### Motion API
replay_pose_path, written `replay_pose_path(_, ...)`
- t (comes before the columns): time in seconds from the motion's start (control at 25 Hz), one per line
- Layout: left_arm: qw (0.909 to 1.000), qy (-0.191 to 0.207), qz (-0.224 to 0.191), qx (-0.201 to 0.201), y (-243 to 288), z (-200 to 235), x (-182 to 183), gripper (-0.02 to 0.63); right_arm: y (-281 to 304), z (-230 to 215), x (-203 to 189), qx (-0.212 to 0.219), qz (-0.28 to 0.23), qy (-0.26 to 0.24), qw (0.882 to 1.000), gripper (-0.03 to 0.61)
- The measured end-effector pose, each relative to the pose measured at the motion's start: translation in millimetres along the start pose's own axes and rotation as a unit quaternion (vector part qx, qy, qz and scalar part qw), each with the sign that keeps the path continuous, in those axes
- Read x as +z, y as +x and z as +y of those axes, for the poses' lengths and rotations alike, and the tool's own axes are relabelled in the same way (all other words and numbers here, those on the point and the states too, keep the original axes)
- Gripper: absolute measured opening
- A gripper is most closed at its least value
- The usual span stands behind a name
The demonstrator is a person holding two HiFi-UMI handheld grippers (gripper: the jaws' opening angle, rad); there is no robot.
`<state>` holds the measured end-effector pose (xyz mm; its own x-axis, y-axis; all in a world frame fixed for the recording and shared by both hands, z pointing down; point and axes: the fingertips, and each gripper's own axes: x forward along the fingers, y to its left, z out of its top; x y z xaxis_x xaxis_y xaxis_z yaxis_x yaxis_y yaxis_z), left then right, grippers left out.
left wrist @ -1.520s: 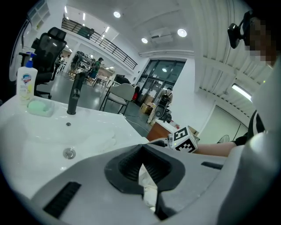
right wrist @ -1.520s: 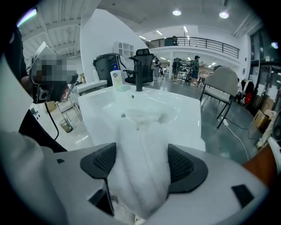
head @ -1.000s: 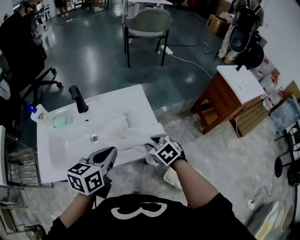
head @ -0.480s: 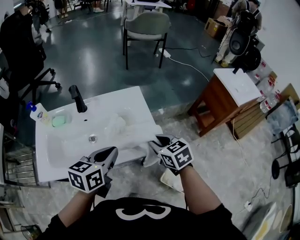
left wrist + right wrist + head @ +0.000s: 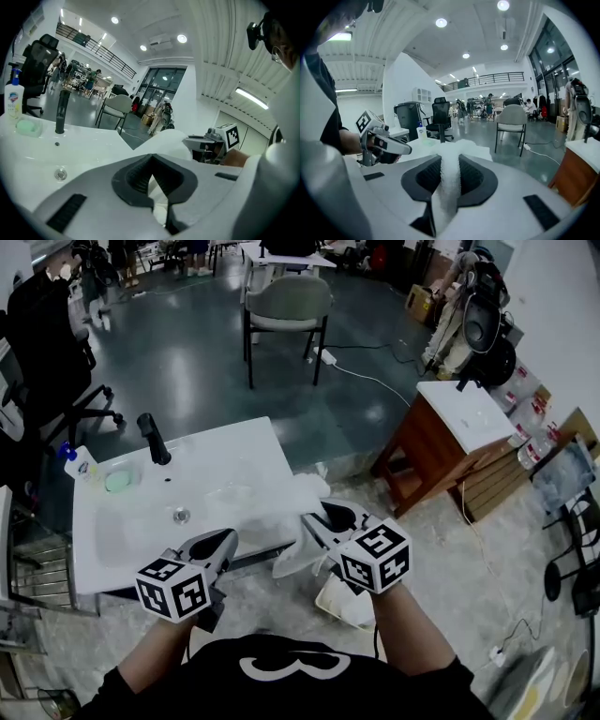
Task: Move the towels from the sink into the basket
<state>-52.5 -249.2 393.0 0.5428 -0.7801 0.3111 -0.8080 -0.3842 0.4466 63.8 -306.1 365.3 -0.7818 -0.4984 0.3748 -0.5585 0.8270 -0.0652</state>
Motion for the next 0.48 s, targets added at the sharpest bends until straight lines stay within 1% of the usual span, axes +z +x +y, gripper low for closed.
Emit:
replay_pose_path(0.24, 1.0000, 0.005, -0.007, -0.003, -1.4, -35.0, -3.5, 0.005, -58.7, 4.0, 40.2, -0.004, -0.059, -0.010, 0.998, 0.081)
replay_pose_path(0.48, 0.9996, 0.019, -0.013, -0.018, 4.0, -77.3, -3.1, 0.005, -135.9, -11.0, 70.0, -0.035, -0.122, -0.003, 0.992, 0.081)
